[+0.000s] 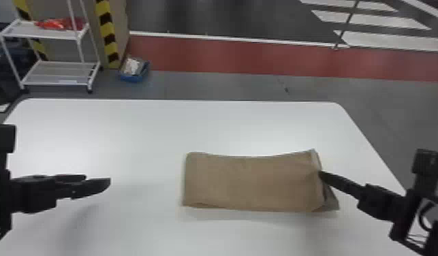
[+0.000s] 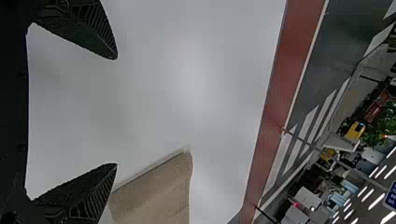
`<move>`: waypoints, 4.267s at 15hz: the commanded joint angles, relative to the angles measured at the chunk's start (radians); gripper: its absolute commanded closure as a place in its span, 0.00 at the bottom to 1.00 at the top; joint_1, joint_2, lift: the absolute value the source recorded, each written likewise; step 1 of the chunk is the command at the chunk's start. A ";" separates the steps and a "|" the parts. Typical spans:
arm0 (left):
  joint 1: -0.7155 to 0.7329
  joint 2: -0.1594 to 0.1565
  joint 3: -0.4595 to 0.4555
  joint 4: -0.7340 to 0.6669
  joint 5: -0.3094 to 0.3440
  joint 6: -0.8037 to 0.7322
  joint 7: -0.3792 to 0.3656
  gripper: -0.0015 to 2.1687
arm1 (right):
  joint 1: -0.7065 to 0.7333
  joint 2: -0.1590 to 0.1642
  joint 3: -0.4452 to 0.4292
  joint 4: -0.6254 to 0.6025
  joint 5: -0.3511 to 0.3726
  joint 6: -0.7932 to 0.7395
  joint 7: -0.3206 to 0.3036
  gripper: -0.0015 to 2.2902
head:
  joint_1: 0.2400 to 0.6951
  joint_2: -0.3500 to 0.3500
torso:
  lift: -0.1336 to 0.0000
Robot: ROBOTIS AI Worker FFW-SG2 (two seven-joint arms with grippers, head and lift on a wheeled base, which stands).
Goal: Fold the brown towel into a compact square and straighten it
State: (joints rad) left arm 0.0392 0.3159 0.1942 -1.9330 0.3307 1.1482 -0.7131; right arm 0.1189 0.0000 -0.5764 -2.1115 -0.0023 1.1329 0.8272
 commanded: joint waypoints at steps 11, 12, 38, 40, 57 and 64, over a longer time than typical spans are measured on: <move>0.042 -0.012 0.013 -0.030 -0.015 0.008 0.000 0.03 | -0.105 0.001 -0.140 0.103 -0.090 0.094 0.007 0.46 | 1.00 0.24 | 0.07; 0.042 -0.012 0.013 -0.030 -0.015 0.008 0.000 0.03 | -0.113 0.001 -0.168 0.100 -0.113 0.106 0.007 0.46 | 1.00 0.24 | 0.07; 0.056 -0.015 0.008 -0.040 -0.032 0.011 -0.002 0.03 | -0.214 -0.094 -0.326 0.308 -0.108 0.054 -0.016 0.46 | 1.00 0.08 | 0.07; 0.064 -0.015 0.004 -0.041 -0.032 0.011 -0.002 0.03 | -0.220 -0.086 -0.309 0.380 -0.070 -0.001 -0.031 0.36 | 1.00 0.05 | 0.07; 0.099 -0.014 0.024 -0.069 -0.032 0.011 -0.006 0.03 | -0.203 -0.179 -0.362 0.383 -0.085 0.149 -0.043 0.05 | 1.00 0.00 | 0.07; 0.102 -0.011 0.033 -0.064 -0.029 0.011 -0.009 0.03 | -0.269 -0.156 -0.261 0.337 0.016 0.195 -0.085 0.11 | 1.00 0.01 | 0.07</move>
State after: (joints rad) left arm 0.1396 0.3036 0.2231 -2.0001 0.3018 1.1590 -0.7222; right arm -0.1475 -0.1553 -0.8638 -1.7756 -0.0304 1.3395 0.7465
